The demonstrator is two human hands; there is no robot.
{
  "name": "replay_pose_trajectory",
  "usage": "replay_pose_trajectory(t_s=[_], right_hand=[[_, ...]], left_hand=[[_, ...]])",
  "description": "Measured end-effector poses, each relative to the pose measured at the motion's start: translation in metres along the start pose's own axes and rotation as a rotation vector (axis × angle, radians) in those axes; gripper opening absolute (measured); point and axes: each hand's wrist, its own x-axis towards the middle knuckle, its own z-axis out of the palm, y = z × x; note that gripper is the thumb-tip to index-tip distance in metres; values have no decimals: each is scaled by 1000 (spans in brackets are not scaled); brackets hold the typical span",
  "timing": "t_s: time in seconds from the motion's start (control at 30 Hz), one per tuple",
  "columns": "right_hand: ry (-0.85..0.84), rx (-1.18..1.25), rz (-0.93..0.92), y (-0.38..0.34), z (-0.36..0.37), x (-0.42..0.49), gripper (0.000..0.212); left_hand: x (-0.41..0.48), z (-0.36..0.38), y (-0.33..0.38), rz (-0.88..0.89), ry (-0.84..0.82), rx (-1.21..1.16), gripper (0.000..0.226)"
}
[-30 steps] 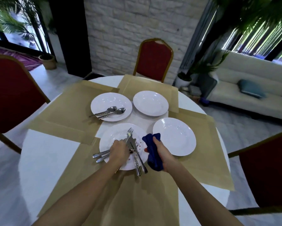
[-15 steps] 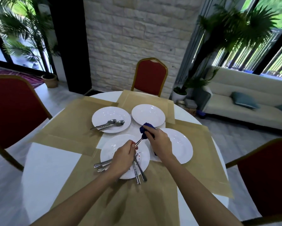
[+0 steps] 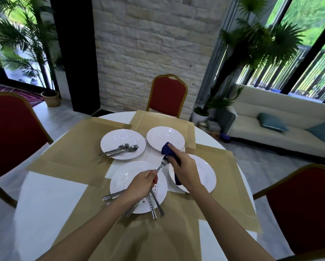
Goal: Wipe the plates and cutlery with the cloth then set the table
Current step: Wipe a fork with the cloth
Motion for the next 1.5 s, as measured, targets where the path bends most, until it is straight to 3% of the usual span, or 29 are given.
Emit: replay_pose_trajectory(t_s=[0.1, 0.17, 0.23, 0.3, 0.37, 0.5, 0.53, 0.6, 0.67, 0.73, 0.8, 0.87, 0.93, 1.07, 1.2, 1.3, 1.4, 1.5], right_hand=[[-32, 480, 327, -10, -16, 9, 36], [-65, 620, 365, -14, -21, 10, 36], [-11, 683, 375, -18, -20, 10, 37], [64, 755, 380, -21, -16, 9, 39], [87, 796, 356, -25, -14, 5, 41], [-95, 725, 238, -30, -12, -13, 44], [-159, 692, 202, -30, -12, -18, 45], [-266, 666, 175, -31, -12, -27, 44], [-256, 724, 202, -31, -13, -30, 38], [-130, 744, 255, -26, -13, -25, 30], [-63, 640, 232, -20, -12, -14, 27], [-120, 438, 131, -14, -8, -7, 30], [-193, 228, 13, -11, -5, -1, 34], [-19, 103, 81, -6, -11, 14, 35], [-158, 3, -149, -12, -5, 4, 40], [-7, 108, 13, -7, -5, 12, 42], [-12, 485, 288, -8, -13, 23, 36], [56, 541, 394, -9, -11, 25, 36]], left_hand=[[0, -5, -4, 33, -26, 92, 41], [3, -8, -14, 62, -5, 220, 30], [3, -5, -23, 128, 187, 357, 11], [-4, 4, -24, 227, 453, 323, 17], [-8, 11, -11, 162, 474, 165, 16], [7, 6, 15, -374, 102, -652, 44], [11, 2, 18, -422, 38, -809, 42], [14, -7, 22, -402, 10, -878, 27], [15, -13, 20, -360, 27, -828, 20], [13, -17, 15, -322, -9, -660, 22], [8, -16, 10, -247, -129, -341, 29], [3, -9, 10, -148, -215, -158, 32], [1, -3, 11, -67, -209, -103, 33], [4, -2, 6, 31, -189, -75, 33], [5, -4, 5, 62, -176, -125, 33], [6, -8, 3, 119, -205, -48, 31], [5, -8, -3, 142, -213, 98, 28], [5, -5, -7, 144, 87, 435, 13]])
